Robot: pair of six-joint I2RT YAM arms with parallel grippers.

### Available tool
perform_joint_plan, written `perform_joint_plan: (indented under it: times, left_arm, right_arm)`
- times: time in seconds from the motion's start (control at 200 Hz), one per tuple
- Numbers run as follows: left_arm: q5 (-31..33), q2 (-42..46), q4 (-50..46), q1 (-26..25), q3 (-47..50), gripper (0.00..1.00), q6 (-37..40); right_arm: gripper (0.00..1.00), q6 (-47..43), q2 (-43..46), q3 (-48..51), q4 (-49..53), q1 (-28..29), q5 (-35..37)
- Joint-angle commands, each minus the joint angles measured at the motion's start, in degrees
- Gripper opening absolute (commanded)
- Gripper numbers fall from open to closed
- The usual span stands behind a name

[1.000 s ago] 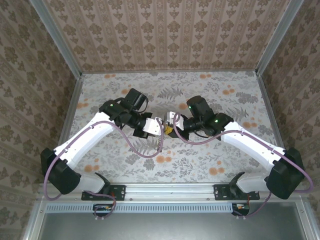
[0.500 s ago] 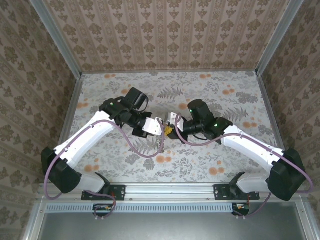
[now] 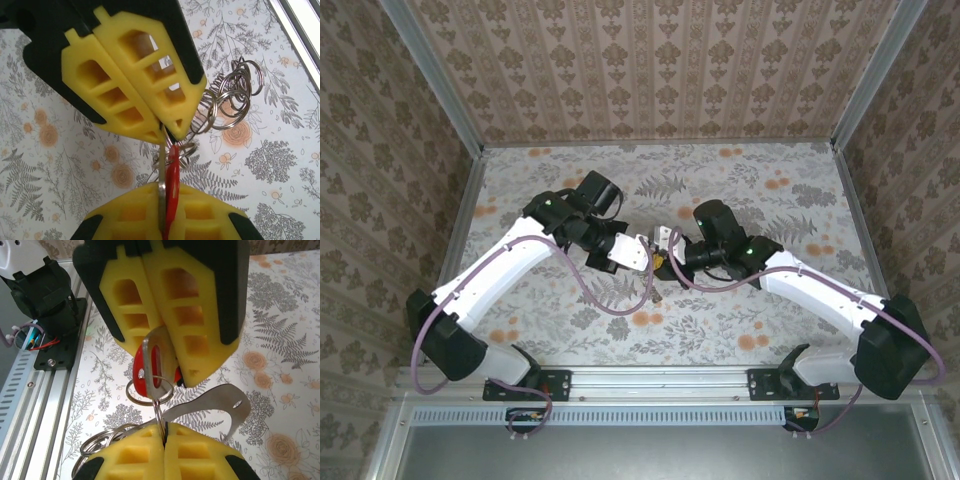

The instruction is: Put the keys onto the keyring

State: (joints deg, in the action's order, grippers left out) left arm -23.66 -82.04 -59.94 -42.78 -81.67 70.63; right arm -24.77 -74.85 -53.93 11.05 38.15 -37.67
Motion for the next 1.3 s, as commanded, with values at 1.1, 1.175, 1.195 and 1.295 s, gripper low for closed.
perform_joint_plan:
  times: [1.1,1.175,1.195,1.295]
  left_arm:
    - [34.68,-4.52,20.65,-0.17,-19.91,0.0,34.58]
    - [27.94,-5.18,19.46,1.45,-23.36,0.0,31.74]
    - [26.52,-5.21,19.35,1.78,-23.88,0.0,31.56]
    - [23.48,-5.75,20.7,2.6,-24.88,0.0,31.65]
  right_arm:
    - [1.0,16.3,15.68,20.07,-31.87,-16.74,19.45]
    - [1.0,16.1,18.62,21.64,-33.91,-16.79,24.46]
    - [1.0,15.8,19.29,21.71,-33.73,-16.79,25.63]
    - [1.0,14.29,22.36,21.88,-32.07,-16.74,29.33]
